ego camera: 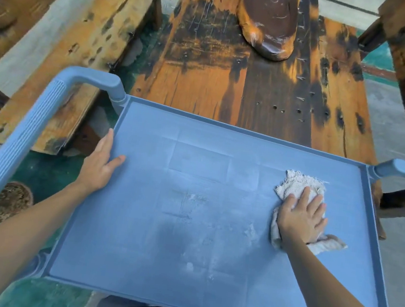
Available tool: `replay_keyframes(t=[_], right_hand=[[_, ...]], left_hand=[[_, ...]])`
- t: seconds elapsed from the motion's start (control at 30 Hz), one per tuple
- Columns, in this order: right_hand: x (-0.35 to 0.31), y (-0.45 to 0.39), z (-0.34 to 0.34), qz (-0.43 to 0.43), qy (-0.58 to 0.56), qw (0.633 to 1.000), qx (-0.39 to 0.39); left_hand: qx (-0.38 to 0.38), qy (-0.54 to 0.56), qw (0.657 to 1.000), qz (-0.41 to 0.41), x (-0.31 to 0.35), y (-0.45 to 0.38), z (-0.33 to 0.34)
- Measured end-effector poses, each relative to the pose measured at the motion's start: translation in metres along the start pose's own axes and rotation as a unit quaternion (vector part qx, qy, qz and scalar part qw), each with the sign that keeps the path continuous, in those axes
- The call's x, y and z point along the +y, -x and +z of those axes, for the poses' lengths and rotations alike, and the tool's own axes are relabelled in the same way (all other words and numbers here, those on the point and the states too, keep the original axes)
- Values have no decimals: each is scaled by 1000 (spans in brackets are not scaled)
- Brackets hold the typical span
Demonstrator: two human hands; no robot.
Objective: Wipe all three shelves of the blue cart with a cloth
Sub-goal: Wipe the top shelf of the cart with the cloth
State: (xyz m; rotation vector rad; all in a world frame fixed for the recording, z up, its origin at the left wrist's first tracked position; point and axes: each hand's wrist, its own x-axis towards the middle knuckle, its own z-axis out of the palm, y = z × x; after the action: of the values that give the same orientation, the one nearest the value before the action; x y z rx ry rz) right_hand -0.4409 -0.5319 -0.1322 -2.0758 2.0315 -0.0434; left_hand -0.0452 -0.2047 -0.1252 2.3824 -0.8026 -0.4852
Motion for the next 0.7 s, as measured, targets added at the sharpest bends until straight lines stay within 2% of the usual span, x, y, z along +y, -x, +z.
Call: replay_keyframes(t=[0.3,0.57,0.7], right_hand=[[-105,54,29,-50,3,998,-29],[-199,100,59,-200,23,978,-52],[-233,122,68,-320,53,941,-95]], left_hand=[[-19,37,999,7,-2,-1,2],[-12,24,1000,10,-6,-5,4],[-10,19,1000,17,-7,-6,4]])
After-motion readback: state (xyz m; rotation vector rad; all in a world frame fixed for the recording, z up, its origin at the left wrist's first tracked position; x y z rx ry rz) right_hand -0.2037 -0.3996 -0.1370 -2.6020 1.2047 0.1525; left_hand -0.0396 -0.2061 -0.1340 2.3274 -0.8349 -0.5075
